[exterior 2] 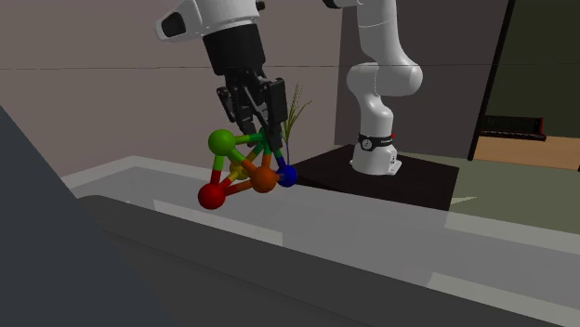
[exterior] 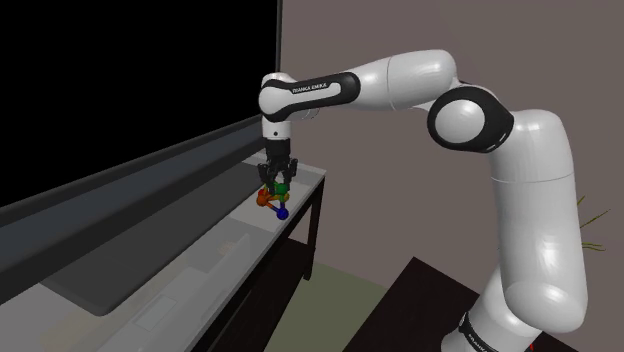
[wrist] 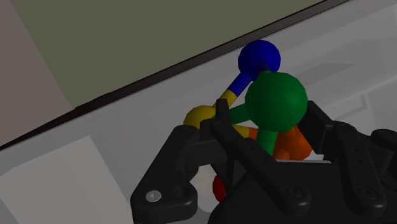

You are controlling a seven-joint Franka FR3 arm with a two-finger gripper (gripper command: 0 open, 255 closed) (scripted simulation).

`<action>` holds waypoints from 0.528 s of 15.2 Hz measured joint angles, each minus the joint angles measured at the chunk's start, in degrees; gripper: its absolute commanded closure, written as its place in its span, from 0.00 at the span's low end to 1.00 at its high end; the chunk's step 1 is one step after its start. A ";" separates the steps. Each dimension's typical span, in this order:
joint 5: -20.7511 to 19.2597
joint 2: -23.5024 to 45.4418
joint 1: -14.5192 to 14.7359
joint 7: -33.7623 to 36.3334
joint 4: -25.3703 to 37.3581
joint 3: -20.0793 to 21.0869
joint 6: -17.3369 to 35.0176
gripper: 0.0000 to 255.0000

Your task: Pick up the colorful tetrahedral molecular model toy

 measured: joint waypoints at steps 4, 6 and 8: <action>0.02 -0.20 -0.02 0.06 0.44 0.00 -0.83 1.00; 0.02 -0.25 0.01 0.22 1.57 0.04 -2.17 1.00; 0.04 -0.50 -0.05 0.28 2.69 0.04 -3.57 1.00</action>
